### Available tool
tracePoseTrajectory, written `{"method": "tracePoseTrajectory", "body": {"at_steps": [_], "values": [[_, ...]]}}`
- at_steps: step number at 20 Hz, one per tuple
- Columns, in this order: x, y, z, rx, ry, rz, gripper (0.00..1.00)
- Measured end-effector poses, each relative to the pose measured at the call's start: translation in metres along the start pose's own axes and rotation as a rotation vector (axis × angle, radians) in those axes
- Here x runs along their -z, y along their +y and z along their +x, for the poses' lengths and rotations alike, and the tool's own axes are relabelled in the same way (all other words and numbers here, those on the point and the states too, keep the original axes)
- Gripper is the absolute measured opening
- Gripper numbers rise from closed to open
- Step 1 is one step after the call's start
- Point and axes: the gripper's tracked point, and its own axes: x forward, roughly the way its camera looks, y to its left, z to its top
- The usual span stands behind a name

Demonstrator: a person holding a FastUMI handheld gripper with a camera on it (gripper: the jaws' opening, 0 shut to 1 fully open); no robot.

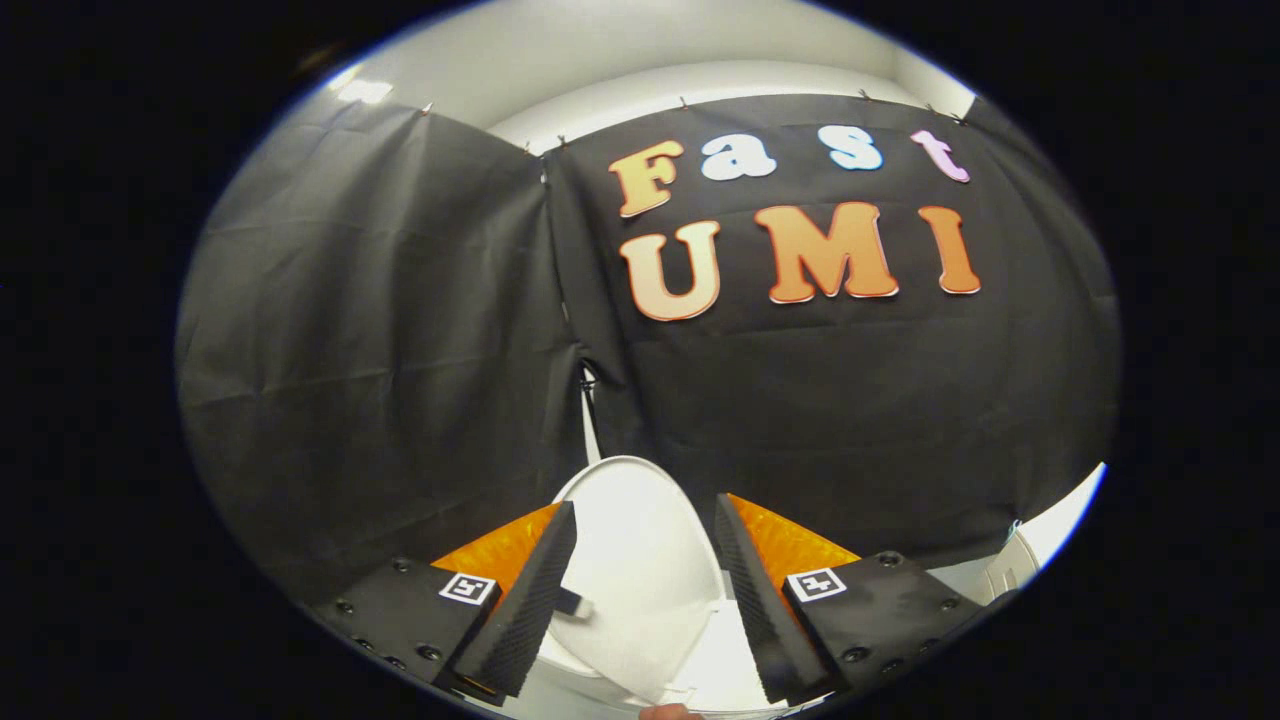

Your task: Open the toilet lid.

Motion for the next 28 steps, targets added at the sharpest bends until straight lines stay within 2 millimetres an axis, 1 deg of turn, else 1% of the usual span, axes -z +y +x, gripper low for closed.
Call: {"method": "tracePoseTrajectory", "body": {"at_steps": [1,2,4,6,8,12,15,17,19,21,25,26,28], "values": [[-0.010,-0.017,-0.008,0.005,-0.019,0.004,0.88],[-0.019,-0.040,-0.014,0.028,-0.032,-0.006,0.88],[-0.027,-0.091,-0.032,0.089,-0.043,-0.040,0.89],[-0.034,-0.132,-0.052,0.135,-0.055,-0.055,0.89],[-0.028,-0.165,-0.074,0.163,-0.045,-0.067,0.90],[-0.008,-0.228,-0.126,0.207,-0.017,-0.076,0.90],[0.009,-0.266,-0.159,0.236,0.005,-0.058,0.90],[0.015,-0.290,-0.179,0.264,0.006,-0.059,0.90],[0.020,-0.309,-0.200,0.287,-0.012,-0.066,0.90],[0.035,-0.332,-0.218,0.325,-0.020,-0.065,0.90],[0.077,-0.363,-0.252,0.394,0.010,-0.044,0.90],[0.084,-0.371,-0.260,0.414,0.016,-0.051,0.90],[0.091,-0.385,-0.272,0.443,0.017,-0.057,0.91]]}}
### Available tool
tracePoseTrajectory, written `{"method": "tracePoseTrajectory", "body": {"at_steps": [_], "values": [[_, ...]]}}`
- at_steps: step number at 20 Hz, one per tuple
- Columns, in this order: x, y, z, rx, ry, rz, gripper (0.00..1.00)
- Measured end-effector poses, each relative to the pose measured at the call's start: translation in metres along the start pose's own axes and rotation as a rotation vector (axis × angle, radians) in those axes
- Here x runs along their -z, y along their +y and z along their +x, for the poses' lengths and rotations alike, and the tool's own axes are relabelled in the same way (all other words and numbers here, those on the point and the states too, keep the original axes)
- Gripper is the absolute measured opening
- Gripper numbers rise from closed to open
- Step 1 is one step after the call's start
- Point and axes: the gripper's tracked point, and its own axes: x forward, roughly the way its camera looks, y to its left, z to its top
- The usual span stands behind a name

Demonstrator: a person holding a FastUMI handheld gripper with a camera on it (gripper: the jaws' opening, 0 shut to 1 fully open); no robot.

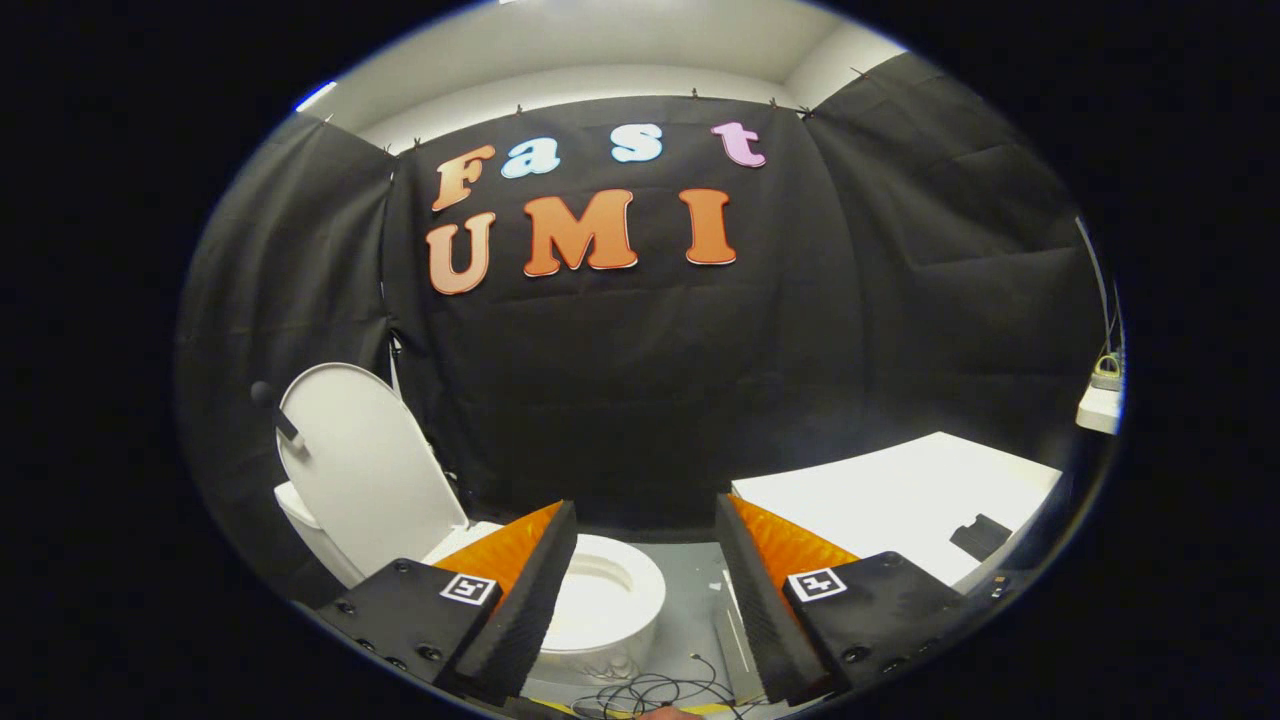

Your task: Open the toilet lid.

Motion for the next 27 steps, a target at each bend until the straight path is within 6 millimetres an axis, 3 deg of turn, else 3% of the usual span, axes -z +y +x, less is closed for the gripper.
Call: {"method": "tracePoseTrajectory", "body": {"at_steps": [4,8,14,27], "values": [[0.019,-0.013,-0.010,0.030,0.011,0.001,0.90],[0.027,-0.015,-0.010,0.059,-0.004,-0.047,0.91],[0.017,-0.016,-0.011,0.082,-0.050,-0.053,0.90],[0.019,-0.039,-0.012,0.150,-0.057,-0.031,0.90]]}}
